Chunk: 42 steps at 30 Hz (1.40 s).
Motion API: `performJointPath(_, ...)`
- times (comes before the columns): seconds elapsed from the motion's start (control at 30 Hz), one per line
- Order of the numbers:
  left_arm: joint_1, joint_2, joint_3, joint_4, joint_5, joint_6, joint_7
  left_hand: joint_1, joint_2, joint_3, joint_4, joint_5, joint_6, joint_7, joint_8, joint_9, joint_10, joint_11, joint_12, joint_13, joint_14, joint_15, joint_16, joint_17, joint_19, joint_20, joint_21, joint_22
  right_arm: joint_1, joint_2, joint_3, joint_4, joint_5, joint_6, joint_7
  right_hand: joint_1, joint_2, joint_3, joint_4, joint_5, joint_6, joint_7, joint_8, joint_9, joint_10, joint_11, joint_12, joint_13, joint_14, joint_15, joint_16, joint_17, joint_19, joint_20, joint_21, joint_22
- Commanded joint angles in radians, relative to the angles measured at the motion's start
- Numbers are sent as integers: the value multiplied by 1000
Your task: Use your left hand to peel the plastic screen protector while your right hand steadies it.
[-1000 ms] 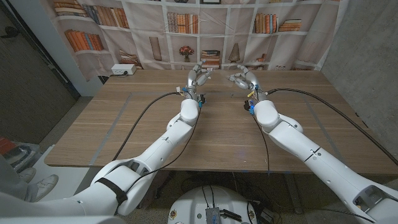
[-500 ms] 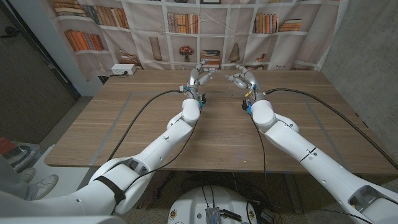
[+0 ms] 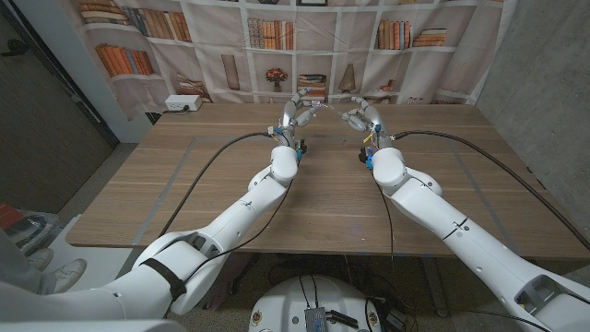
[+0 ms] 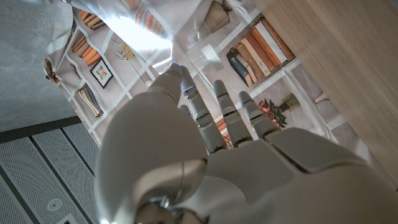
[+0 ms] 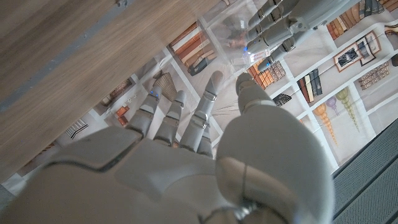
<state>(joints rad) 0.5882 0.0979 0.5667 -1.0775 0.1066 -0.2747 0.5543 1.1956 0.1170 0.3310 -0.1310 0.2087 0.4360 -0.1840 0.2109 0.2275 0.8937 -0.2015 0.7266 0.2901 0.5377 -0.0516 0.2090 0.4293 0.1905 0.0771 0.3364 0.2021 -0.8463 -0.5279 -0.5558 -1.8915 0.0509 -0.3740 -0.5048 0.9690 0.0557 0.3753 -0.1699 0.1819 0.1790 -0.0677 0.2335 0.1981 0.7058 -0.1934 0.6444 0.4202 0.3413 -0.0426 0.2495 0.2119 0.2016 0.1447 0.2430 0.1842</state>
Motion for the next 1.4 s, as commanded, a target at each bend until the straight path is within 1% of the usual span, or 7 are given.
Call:
performJointPath(0.03,14,9,2,-27,1,11,3,1,4,-3,2,4,10,-4,5,3,3,-6,9,1,14,-176,0,2,-3,-2,-2,4,-5,-2,4,-16,4,-34,-3,40,1,7,-11,6,13,0,-1,1,8,-5,23,22,17,-112,8,6,12,2,-4,2)
performJointPath(0.37,23,13,0,-44,-1,21,6,-1,4,-3,3,4,12,-3,6,3,4,-6,13,-2,14,-176,-1,2,-3,-3,-3,4,-6,-5,5,-18,13,-41,2,88,-1,6,-11,7,29,-2,-2,2,21,-8,55,48,31,-118,13,11,23,-2,-5,2)
performJointPath(0.57,27,11,-1,-46,-9,19,2,-3,5,-4,4,4,12,-4,5,3,3,-6,15,-3,15,-175,-2,3,-3,-3,-3,4,-15,-4,7,-20,8,-33,-14,130,14,-1,1,10,77,-20,5,1,105,-17,114,79,102,-160,46,25,39,-30,-7,3)
performJointPath(0.67,29,13,2,-51,-5,24,4,-2,5,-4,4,4,12,-4,5,3,3,-6,15,-5,15,-176,-2,3,-3,-3,-3,4,-19,-4,10,-25,8,-35,-20,137,22,-3,4,11,88,-21,6,1,116,-19,121,85,121,-170,57,31,45,-33,-6,4)
performJointPath(0.77,30,11,2,-51,-8,21,3,-2,5,-4,4,4,11,-3,5,3,4,-6,17,-4,15,-176,-3,3,-3,-3,-3,4,-23,-2,13,-30,8,-40,-27,141,25,-4,5,10,89,-19,5,1,121,-19,124,87,131,-173,63,35,50,-34,-5,4)
performJointPath(1.07,41,11,-2,-71,-9,46,13,-2,4,-4,3,4,8,-4,3,3,1,-6,19,-8,14,-175,-4,4,-3,-3,-3,4,-29,-8,20,-37,27,-16,-9,170,-2,-32,2,-1,125,3,7,0,218,-17,112,39,166,-177,86,45,65,-32,-6,5)
performJointPath(1.4,37,5,10,-67,-6,61,-2,-4,5,-3,4,4,-6,-1,-3,3,-1,-7,23,-9,11,-175,-7,4,-3,-4,-4,5,-14,-3,2,-31,31,-5,13,175,10,-36,10,0,113,3,-3,1,215,-18,106,41,171,-178,93,52,55,-26,-13,6)
